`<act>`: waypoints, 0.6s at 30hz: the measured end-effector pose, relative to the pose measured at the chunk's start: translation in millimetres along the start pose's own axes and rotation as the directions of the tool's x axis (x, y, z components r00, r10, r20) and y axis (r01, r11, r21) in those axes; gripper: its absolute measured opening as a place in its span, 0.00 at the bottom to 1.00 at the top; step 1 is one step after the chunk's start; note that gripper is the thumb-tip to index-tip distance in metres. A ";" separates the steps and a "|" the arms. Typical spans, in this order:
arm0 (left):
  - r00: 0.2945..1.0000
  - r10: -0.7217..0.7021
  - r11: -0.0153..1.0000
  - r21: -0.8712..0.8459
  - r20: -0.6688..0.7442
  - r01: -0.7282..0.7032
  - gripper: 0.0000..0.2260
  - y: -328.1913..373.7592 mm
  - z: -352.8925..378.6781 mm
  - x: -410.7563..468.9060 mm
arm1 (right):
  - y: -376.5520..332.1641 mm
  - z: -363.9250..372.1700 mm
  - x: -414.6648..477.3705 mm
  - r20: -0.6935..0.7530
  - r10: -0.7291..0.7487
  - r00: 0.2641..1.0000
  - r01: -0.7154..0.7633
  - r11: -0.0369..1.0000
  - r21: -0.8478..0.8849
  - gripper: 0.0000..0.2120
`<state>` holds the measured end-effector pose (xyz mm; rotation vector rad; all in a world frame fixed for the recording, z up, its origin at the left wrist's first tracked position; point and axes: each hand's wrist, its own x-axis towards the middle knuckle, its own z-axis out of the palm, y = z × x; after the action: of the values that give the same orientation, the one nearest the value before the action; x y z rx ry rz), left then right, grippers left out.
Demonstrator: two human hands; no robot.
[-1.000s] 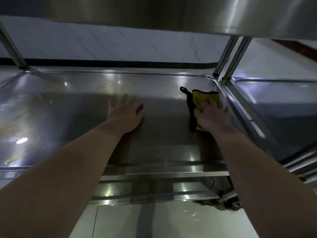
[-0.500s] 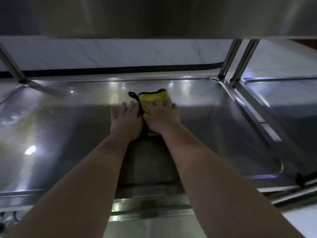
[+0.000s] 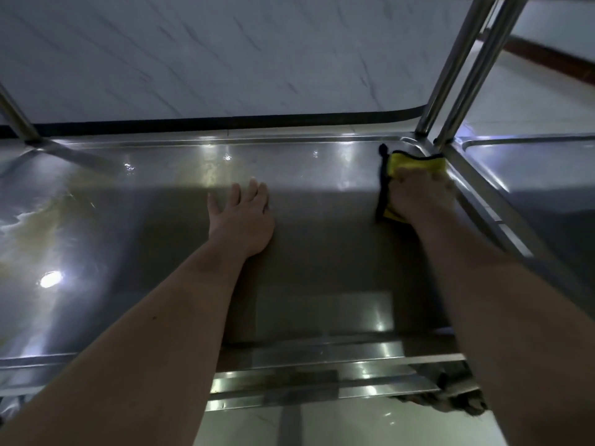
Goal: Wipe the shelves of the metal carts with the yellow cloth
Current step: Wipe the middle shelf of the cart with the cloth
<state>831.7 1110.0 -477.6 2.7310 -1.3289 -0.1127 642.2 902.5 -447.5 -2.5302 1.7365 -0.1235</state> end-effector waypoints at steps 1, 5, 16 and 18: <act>1.000 0.002 1.000 0.000 0.003 -0.002 0.23 0.4 -0.4 -0.5 | -30.2 3.9 -10.8 0.013 -0.077 0.997 0.077 0.997 -0.005 0.19; 1.000 -0.003 1.000 0.023 -0.002 0.003 0.26 -6.6 -1.5 -3.8 | -145.1 24.3 -77.3 0.009 -0.455 0.890 0.453 0.888 0.079 0.21; 1.000 0.008 0.999 -0.035 -0.017 -0.008 0.24 -5.1 -3.9 -4.3 | 79.2 -1.7 -36.9 0.076 -0.080 0.994 0.073 0.994 0.083 0.24; 1.000 0.010 0.999 -0.041 -0.020 -0.011 0.24 -4.3 -3.2 -4.3 | 94.7 -3.7 -52.0 0.057 -0.011 0.998 0.006 0.996 0.089 0.24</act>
<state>832.8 1116.2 -474.9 2.6838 -1.3209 -0.1107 535.4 917.0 -455.1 -2.4529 1.6613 -0.1240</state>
